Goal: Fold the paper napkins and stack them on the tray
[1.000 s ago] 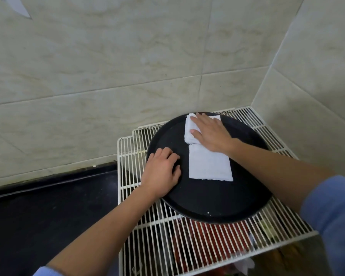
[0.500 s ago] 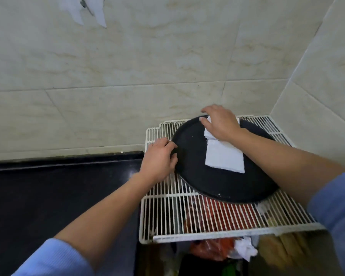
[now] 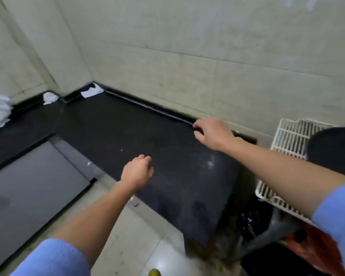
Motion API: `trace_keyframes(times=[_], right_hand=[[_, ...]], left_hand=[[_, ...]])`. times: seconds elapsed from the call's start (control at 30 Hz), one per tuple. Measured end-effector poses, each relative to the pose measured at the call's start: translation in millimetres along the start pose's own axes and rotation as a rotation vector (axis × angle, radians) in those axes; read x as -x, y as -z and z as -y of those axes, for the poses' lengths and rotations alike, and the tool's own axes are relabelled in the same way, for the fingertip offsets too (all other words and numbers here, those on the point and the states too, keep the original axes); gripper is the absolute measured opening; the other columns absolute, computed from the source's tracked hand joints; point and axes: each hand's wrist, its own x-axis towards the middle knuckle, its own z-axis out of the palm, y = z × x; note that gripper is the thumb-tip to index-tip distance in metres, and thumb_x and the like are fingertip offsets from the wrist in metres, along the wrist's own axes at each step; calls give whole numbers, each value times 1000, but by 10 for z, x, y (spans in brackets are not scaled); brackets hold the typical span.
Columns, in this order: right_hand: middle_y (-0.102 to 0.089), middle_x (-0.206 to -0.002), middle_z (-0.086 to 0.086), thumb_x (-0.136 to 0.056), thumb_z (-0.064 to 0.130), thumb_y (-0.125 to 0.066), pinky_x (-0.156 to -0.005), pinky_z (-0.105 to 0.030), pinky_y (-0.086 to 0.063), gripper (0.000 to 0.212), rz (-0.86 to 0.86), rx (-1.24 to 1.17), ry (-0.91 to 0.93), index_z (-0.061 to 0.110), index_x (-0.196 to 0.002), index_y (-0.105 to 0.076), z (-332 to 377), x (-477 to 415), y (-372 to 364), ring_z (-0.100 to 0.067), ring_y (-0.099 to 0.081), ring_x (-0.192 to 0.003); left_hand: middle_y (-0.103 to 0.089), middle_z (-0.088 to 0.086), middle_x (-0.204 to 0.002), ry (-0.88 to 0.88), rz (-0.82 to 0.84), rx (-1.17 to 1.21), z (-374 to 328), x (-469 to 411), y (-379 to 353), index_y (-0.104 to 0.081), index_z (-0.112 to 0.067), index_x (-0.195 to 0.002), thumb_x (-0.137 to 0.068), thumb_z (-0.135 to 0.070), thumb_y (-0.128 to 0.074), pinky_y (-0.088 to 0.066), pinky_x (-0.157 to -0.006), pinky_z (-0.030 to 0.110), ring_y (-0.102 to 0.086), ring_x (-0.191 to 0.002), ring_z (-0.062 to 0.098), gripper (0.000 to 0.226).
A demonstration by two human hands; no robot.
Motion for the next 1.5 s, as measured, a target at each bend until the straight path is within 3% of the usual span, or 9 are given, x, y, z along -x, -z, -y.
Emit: trace_keyframes(times=[0.2,0.5,0.8,1.23,1.5], right_hand=[[-60,-119,-4,-94,35,-47,-86,-38,-48,36,115,45,177,20,-126,-55,1557,-723,-500,-27,-59,-105],[-58,-121,-1,-94,39,-46,-76,-36,-45,37,249,20,286,23,-127,-52,3660,-1767,-1422,-26,-59,-104],[-58,-121,-3,-94,39,-48,-81,-39,-48,37,314,39,311,23,-127,-53,4381,-2688,-1966,-27,-59,-105],[-59,-120,-4,-93,38,-50,-80,-40,-49,38,382,-29,306,22,-128,-51,5229,-5241,-2975,-27,-59,-104],[-59,-118,-3,-93,38,-52,-79,-39,-52,39,492,-22,243,23,-129,-50,5537,-6204,-3516,-23,-60,-99]], left_hand=[[-58,5,-110,196,-53,13,1597,494,218,-58,-17,-110,-89,-29,-50,-50,-77,37,-59,-98,29,26],[-58,6,-118,401,-44,-23,3924,941,712,-56,-17,-120,-91,-28,-49,-47,-82,35,-57,-107,27,32],[-57,5,-122,409,2,32,4862,577,530,-55,-19,-123,-91,-31,-49,-47,-85,34,-56,-110,26,35],[-57,4,-118,484,2,20,6758,-1085,904,-55,-19,-122,-91,-32,-49,-46,-81,35,-57,-106,26,35],[-57,4,-108,430,83,82,7658,-1948,856,-57,-19,-111,-90,-32,-51,-48,-78,37,-58,-99,27,25]])
